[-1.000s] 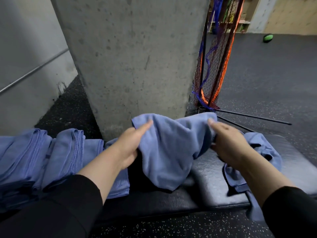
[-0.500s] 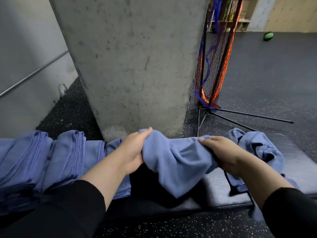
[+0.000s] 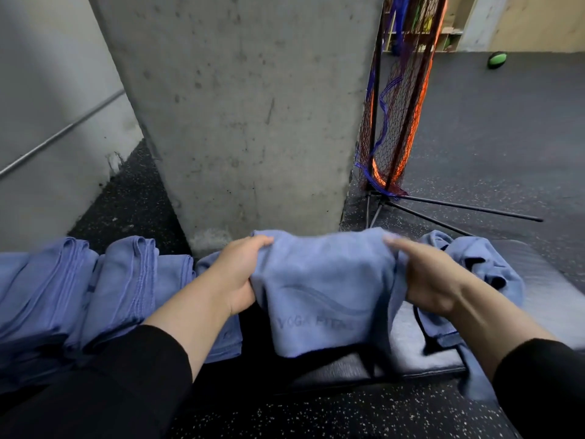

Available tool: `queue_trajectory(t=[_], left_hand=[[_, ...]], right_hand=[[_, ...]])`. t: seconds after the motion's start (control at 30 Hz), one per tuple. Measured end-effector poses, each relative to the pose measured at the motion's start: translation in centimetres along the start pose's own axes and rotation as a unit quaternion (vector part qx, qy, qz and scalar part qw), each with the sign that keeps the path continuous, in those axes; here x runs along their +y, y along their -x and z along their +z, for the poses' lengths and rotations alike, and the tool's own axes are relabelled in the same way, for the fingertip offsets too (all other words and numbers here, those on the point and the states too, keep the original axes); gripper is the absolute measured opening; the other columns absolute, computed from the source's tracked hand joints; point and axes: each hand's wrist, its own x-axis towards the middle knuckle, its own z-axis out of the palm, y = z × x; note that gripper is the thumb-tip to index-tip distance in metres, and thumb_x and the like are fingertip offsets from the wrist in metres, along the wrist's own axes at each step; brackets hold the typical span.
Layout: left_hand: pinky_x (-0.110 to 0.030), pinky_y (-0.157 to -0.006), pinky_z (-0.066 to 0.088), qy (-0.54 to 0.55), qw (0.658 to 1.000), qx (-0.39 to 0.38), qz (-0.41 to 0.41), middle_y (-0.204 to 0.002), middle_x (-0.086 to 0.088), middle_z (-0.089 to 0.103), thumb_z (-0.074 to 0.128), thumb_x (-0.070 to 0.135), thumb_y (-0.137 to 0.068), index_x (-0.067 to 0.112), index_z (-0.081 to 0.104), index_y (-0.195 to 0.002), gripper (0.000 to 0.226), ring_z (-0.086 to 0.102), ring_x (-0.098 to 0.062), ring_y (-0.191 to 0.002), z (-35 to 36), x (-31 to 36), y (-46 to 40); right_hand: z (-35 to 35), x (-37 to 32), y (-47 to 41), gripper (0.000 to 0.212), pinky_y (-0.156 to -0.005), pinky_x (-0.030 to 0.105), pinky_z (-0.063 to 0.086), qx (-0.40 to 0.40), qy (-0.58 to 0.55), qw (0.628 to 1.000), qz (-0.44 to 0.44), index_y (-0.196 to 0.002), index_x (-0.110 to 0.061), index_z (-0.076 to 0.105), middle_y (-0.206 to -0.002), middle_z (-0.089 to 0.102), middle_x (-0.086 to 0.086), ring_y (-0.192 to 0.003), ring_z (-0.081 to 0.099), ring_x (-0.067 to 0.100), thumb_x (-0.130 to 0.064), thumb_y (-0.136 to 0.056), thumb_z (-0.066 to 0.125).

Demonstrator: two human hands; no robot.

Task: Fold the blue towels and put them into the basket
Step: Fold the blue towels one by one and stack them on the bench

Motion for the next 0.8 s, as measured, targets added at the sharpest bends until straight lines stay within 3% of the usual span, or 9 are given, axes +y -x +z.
queue_trajectory(t=[0.1, 0.17, 0.23, 0.37, 0.5, 0.57, 0.67, 0.73, 0.8], left_hand=[[-0.039, -0.092, 0.051, 0.017, 0.997, -0.035, -0.065, -0.112, -0.019, 0.072, 0.052, 0.024, -0.101, -0.002, 0.07, -0.108, 0.032, 0.069, -0.03, -0.1, -0.2, 0.0, 0.2], [-0.039, -0.099, 0.049, 0.004, 0.995, -0.073, -0.064, -0.12, -0.018, 0.069, 0.045, 0.025, -0.101, 0.001, 0.067, -0.116, 0.036, 0.067, -0.03, -0.108, -0.5, 0.1, -0.2], [-0.04, -0.104, 0.048, -0.007, 0.996, -0.066, -0.066, -0.123, -0.018, 0.068, 0.041, 0.025, -0.103, 0.002, 0.064, -0.122, 0.038, 0.065, -0.031, -0.115, -0.6, 0.1, -0.4], [-0.035, -0.071, 0.058, -0.011, 0.998, -0.006, -0.06, -0.119, -0.023, 0.07, 0.042, 0.022, -0.107, 0.009, 0.064, -0.125, 0.031, 0.069, -0.033, -0.104, -0.6, -0.5, -0.3], [-0.034, -0.07, 0.054, -0.017, 0.999, 0.038, -0.009, -0.111, -0.019, 0.072, 0.043, 0.018, -0.106, 0.013, 0.066, -0.116, 0.025, 0.07, -0.031, -0.092, -0.8, -0.7, -0.8], [-0.034, -0.069, 0.053, 0.007, 0.998, 0.054, 0.013, -0.111, -0.019, 0.071, 0.045, 0.02, -0.106, 0.014, 0.065, -0.119, 0.024, 0.069, -0.03, -0.091, -0.8, -0.2, -1.0], [-0.03, -0.061, 0.056, 0.035, 0.998, 0.055, 0.019, -0.105, -0.013, 0.075, 0.05, 0.023, -0.104, 0.011, 0.066, -0.122, 0.027, 0.072, -0.026, -0.084, -0.7, 0.5, -0.6], [-0.028, -0.065, 0.056, 0.032, 0.997, 0.069, 0.015, -0.098, -0.011, 0.073, 0.05, 0.022, -0.104, 0.007, 0.065, -0.124, 0.029, 0.07, -0.024, -0.079, -0.8, 0.3, -0.3], [-0.031, -0.073, 0.055, 0.005, 0.995, 0.098, 0.013, -0.103, -0.014, 0.072, 0.051, 0.021, -0.103, 0.005, 0.063, -0.124, 0.029, 0.069, -0.027, -0.085, -1.0, -0.2, -0.2]], right_hand=[[-0.1, 1.5, -0.3, 0.025, -0.066, 0.033, 0.053, 0.029, 0.124, 0.991, 0.034, -0.108, 0.0, 0.068, -0.102, 0.068, 0.024, -0.082, 0.066, 0.029, 0.007, -0.091, 0.051], [-0.6, 1.2, -0.9, 0.022, -0.058, 0.028, 0.044, 0.087, 0.085, 0.992, 0.025, -0.091, -0.005, 0.067, -0.085, 0.059, 0.02, -0.066, 0.056, 0.024, 0.006, -0.086, 0.048], [-1.2, 0.7, -1.4, 0.022, -0.057, 0.027, 0.044, 0.108, 0.004, 0.994, 0.017, -0.093, -0.006, 0.066, -0.079, 0.056, 0.015, -0.064, 0.054, 0.023, 0.001, -0.086, 0.047], [-1.4, 1.7, -0.8, 0.038, -0.063, 0.031, 0.052, 0.055, 0.162, 0.984, 0.045, -0.117, -0.004, 0.064, -0.094, 0.066, 0.02, -0.075, 0.061, 0.025, 0.008, -0.085, 0.047], [-0.9, 2.2, -0.8, 0.039, -0.071, 0.047, 0.05, 0.145, 0.28, 0.949, 0.0, -0.11, -0.005, 0.067, -0.108, 0.067, 0.034, -0.084, 0.063, 0.036, 0.005, -0.079, 0.045], [-0.5, 1.0, -1.0, 0.036, -0.073, 0.04, 0.058, 0.191, 0.197, 0.961, -0.038, -0.105, -0.008, 0.069, -0.105, 0.071, 0.024, -0.084, 0.069, 0.034, 0.007, -0.087, 0.042], [0.0, -1.0, -0.6, 0.021, -0.066, 0.031, 0.047, 0.185, 0.033, 0.981, -0.045, -0.082, -0.014, 0.059, -0.085, 0.061, 0.013, -0.069, 0.06, 0.021, -0.003, -0.095, 0.049], [0.0, -0.5, 0.0, 0.009, -0.066, 0.033, 0.051, 0.118, 0.123, 0.985, -0.007, -0.097, -0.001, 0.061, -0.09, 0.056, 0.016, -0.075, 0.058, 0.023, -0.001, -0.094, 0.052], [-0.2, 0.9, 0.4, 0.032, -0.058, 0.031, 0.053, 0.123, 0.233, 0.964, 0.041, -0.124, 0.007, 0.052, -0.086, 0.054, 0.014, -0.073, 0.054, 0.023, 0.004, -0.092, 0.052]])
